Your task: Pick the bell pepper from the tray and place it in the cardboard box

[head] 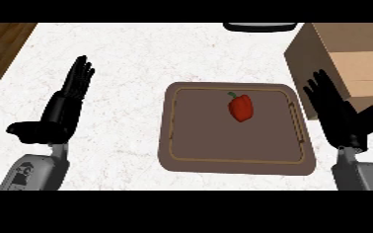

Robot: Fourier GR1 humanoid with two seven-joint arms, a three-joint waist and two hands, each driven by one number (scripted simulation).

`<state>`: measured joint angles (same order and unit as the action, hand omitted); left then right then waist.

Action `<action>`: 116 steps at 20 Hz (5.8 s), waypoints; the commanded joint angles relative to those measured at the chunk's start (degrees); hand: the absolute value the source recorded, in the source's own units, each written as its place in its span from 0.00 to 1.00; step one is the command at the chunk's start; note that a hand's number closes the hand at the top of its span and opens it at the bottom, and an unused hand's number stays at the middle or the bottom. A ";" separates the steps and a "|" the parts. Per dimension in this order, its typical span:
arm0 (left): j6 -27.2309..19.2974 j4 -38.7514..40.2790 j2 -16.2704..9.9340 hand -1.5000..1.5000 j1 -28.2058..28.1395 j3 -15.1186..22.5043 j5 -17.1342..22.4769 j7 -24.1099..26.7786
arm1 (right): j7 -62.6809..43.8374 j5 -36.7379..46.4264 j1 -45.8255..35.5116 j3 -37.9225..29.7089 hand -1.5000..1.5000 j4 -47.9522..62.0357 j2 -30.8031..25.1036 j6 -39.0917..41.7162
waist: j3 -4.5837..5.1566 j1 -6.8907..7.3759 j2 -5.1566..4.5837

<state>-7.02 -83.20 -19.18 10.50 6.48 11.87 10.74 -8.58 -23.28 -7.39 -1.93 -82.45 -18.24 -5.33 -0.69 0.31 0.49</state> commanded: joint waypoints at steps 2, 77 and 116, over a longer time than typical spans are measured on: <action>1.62 0.46 -2.64 0.50 1.63 0.98 -3.25 0.09 | -2.09 1.17 -7.75 -1.01 0.00 -8.53 -4.88 0.57 | 0.76 -0.63 -0.23; 19.49 -1.75 0.71 0.50 2.89 -7.20 -15.75 -4.37 | -6.94 82.46 -21.88 30.11 0.00 -2.58 1.56 41.54 | 0.69 -0.29 -0.48; 19.55 -8.78 4.68 0.50 -0.46 -8.64 -19.93 -8.67 | 59.07 74.28 3.37 24.01 1.00 -10.95 -18.84 10.85 | 0.60 -2.56 0.12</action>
<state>12.52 -89.33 -14.62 10.42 -2.75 -7.86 3.95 40.82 57.16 -11.09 25.87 -86.64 -30.59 9.15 0.02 -2.44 0.70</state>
